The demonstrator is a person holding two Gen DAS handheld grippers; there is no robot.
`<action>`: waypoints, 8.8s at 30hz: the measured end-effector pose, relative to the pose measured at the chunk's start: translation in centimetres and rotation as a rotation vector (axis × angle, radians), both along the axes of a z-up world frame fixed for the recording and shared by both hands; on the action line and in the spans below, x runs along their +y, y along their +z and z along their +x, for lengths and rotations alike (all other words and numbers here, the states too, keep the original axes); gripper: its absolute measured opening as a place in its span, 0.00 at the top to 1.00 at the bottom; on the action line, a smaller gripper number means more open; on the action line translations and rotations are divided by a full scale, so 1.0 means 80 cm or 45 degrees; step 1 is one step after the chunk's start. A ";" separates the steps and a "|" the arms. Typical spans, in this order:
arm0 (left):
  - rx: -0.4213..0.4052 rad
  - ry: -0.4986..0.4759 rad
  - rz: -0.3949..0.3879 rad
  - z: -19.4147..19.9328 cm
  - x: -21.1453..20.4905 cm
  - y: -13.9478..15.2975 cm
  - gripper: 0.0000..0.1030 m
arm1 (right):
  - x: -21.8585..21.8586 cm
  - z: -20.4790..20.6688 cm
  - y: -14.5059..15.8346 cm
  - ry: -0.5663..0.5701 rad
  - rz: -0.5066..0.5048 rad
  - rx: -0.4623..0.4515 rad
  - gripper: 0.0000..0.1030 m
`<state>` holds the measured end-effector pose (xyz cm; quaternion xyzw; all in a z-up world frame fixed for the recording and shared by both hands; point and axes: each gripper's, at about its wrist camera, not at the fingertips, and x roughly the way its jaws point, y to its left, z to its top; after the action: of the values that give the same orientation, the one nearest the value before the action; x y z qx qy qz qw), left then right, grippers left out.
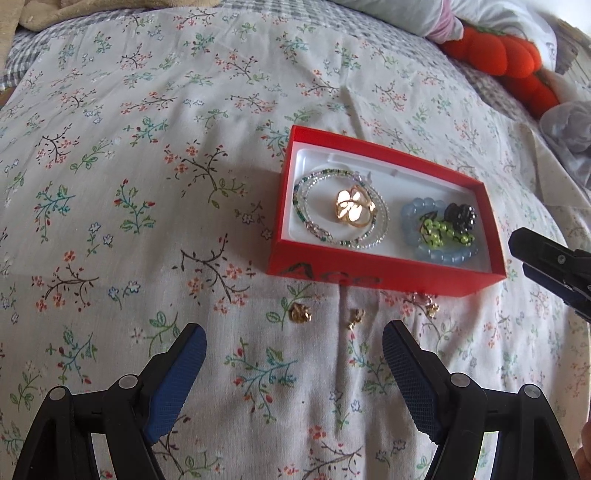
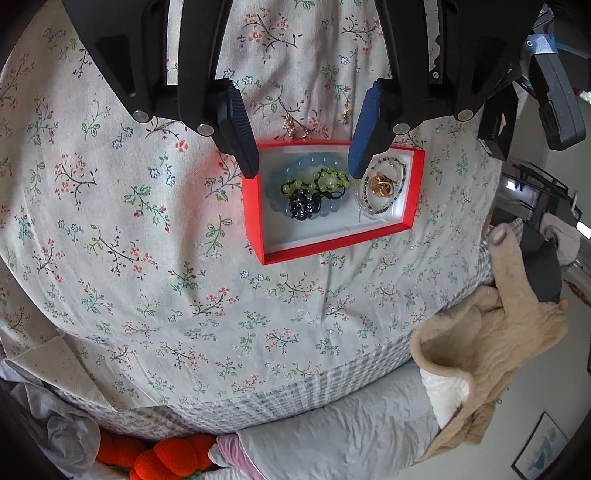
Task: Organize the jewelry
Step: 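Move both tools out of the box toward the gold earrings beside it, then grasp a gold earring with the left tool while the right tool grasps another earring, then carry both earrings over the box and open the left tool into it, then open the right tool over the box to drop its earring, then grasp another small gold earring beside the box with the left tool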
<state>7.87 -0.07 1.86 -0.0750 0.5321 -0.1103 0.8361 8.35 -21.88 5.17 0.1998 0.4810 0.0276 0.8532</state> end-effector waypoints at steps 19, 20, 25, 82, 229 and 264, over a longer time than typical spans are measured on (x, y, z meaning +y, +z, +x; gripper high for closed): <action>0.119 0.032 0.035 -0.003 0.020 -0.041 0.20 | -0.003 -0.038 -0.036 -0.045 -0.112 0.276 0.40; 0.108 0.034 0.017 -0.001 0.021 -0.042 0.20 | -0.003 -0.038 -0.038 -0.044 -0.114 0.282 0.40; 0.117 0.051 -0.076 0.015 0.018 -0.051 0.36 | -0.005 -0.032 -0.048 -0.040 -0.125 0.307 0.40; 0.104 0.026 -0.119 0.035 0.021 -0.053 1.00 | 0.032 0.029 -0.090 0.026 -0.071 0.332 0.95; 0.028 0.064 0.099 0.021 0.040 -0.034 0.44 | 0.066 0.038 -0.019 0.117 0.047 0.074 0.85; 0.119 -0.099 -0.143 0.036 -0.047 -0.065 0.74 | -0.011 -0.002 -0.074 0.037 -0.107 0.347 0.53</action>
<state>10.79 -3.84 -3.37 -0.1061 0.5661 -0.1688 0.7998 8.18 -22.79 -0.75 0.1590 0.5960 -0.0077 0.7871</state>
